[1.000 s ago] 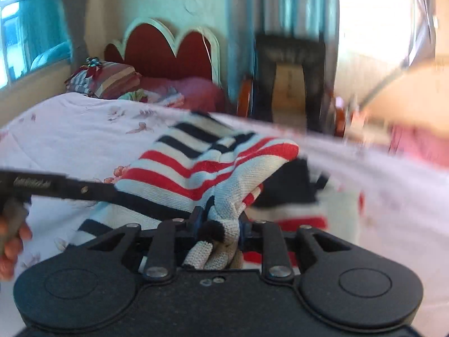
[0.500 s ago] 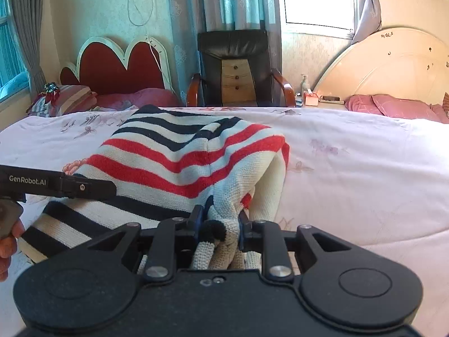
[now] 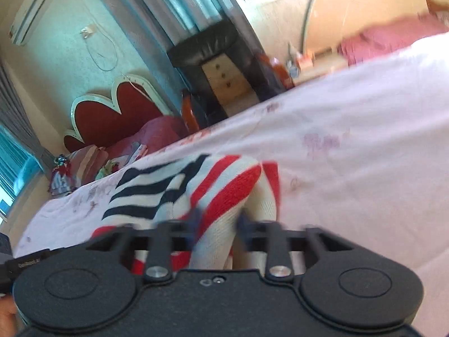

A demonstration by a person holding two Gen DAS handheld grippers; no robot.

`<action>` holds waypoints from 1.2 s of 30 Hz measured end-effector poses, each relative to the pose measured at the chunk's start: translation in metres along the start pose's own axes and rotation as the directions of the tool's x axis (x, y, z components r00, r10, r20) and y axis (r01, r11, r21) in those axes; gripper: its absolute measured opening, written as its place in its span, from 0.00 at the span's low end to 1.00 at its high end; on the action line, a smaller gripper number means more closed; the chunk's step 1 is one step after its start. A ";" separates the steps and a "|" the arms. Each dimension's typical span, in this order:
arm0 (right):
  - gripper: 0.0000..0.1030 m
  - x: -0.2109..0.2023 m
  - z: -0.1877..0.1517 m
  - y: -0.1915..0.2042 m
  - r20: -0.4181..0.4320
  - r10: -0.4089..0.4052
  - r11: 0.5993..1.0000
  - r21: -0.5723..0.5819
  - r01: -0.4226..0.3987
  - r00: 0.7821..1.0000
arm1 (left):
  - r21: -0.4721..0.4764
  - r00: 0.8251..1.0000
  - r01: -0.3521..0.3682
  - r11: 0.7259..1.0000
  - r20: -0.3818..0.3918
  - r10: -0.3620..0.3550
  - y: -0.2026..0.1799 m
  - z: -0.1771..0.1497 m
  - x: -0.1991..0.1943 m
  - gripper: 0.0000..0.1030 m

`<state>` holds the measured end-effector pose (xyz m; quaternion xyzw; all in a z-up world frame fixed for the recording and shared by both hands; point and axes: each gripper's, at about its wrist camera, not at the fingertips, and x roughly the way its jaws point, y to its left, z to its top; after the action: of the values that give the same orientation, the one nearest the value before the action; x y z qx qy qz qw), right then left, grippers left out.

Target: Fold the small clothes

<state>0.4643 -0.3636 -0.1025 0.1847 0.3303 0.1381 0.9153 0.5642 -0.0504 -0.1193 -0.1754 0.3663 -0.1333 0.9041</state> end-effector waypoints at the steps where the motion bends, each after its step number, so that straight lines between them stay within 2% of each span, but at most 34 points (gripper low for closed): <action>1: 0.10 -0.003 -0.001 0.006 0.030 -0.026 0.998 -0.056 0.028 0.999 | 0.014 1.000 -0.003 1.000 -0.007 0.003 -0.003 0.000 0.005 0.79; 4: 0.09 -0.005 -0.008 0.008 0.065 -0.073 0.986 -0.145 0.082 0.995 | 0.067 0.999 -0.028 0.997 -0.019 0.029 -0.013 -0.001 0.017 0.79; 6: 0.10 0.009 -0.012 -0.005 0.011 -0.093 0.988 -0.123 0.094 0.996 | 0.096 0.999 -0.036 0.995 -0.018 0.038 -0.017 -0.004 0.023 0.79; 8: 0.10 0.014 -0.013 -0.013 -0.002 -0.090 0.992 -0.090 0.090 0.996 | 0.109 0.999 -0.043 0.993 -0.020 0.046 -0.020 -0.003 0.023 0.79; 10: 0.24 0.009 -0.007 -0.011 -0.012 -0.107 0.992 -0.072 0.106 0.994 | 0.116 0.999 -0.051 0.992 -0.010 0.053 -0.024 0.003 0.012 0.79; 11: 0.28 0.001 -0.004 -0.008 0.020 -0.123 0.990 -0.072 0.124 0.992 | 0.131 0.999 -0.043 0.990 0.025 0.040 -0.028 0.006 0.002 0.78; 13: 0.22 -0.018 0.002 -0.004 0.103 -0.093 0.991 -0.088 0.103 0.990 | 0.150 0.998 -0.009 0.989 0.062 0.000 -0.036 0.010 -0.011 0.77; 14: 0.18 -0.019 0.006 -0.002 0.106 -0.090 0.990 -0.099 0.101 0.990 | 0.166 0.997 0.018 0.986 0.076 -0.031 -0.042 0.010 -0.016 0.77; 15: 0.15 -0.016 0.009 0.000 0.094 -0.095 0.988 -0.116 0.106 0.991 | 0.197 0.995 0.051 0.979 0.079 -0.068 -0.048 0.010 -0.018 0.77; 17: 0.12 -0.004 0.010 0.003 0.050 -0.094 0.984 -0.150 0.101 0.994 | 0.274 0.996 0.059 0.960 0.053 -0.077 -0.062 0.004 -0.014 0.77; 19: 0.12 0.014 0.001 0.004 -0.036 -0.147 0.972 -0.189 0.138 0.988 | 0.372 1.000 0.009 0.928 -0.011 -0.006 -0.072 -0.007 0.001 0.77; 20: 0.15 0.021 -0.006 0.003 -0.071 -0.179 0.964 -0.212 0.160 0.981 | 0.417 1.000 -0.013 0.909 -0.004 0.016 -0.075 -0.012 0.003 0.78; 21: 0.15 0.018 -0.010 0.002 -0.058 -0.182 0.962 -0.216 0.166 0.982 | 0.424 1.000 -0.016 0.905 0.004 0.016 -0.076 -0.013 -0.001 0.78; 23: 0.14 0.003 -0.010 0.002 -0.039 -0.176 0.968 -0.187 0.166 0.984 | 0.386 1.000 0.010 0.922 0.022 -0.020 -0.073 -0.011 -0.019 0.77; 26: 0.10 -0.049 -0.017 0.015 0.055 -0.084 0.977 -0.193 0.094 0.995 | 0.305 0.994 0.066 0.950 0.063 -0.090 -0.061 -0.019 -0.053 0.77; 29: 0.09 -0.091 -0.036 0.033 0.092 -0.008 0.969 -0.245 0.031 0.996 | 0.308 0.997 0.037 0.951 0.055 -0.057 -0.054 -0.038 -0.068 0.77; 32: 0.07 -0.115 -0.059 0.044 0.077 0.050 0.957 -0.289 -0.026 0.996 | 0.281 0.999 0.024 0.959 0.039 -0.036 -0.042 -0.061 -0.076 0.77; 36: 0.01 -0.108 -0.084 0.044 -0.009 -0.045 0.932 -0.361 0.038 0.999 | 0.219 1.000 0.010 0.976 0.021 -0.015 -0.024 -0.085 -0.083 0.78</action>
<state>0.3231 -0.3438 -0.0842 0.0052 0.3109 0.1787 0.9335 0.4438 -0.0600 -0.1149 -0.0788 0.3380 -0.1764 0.9211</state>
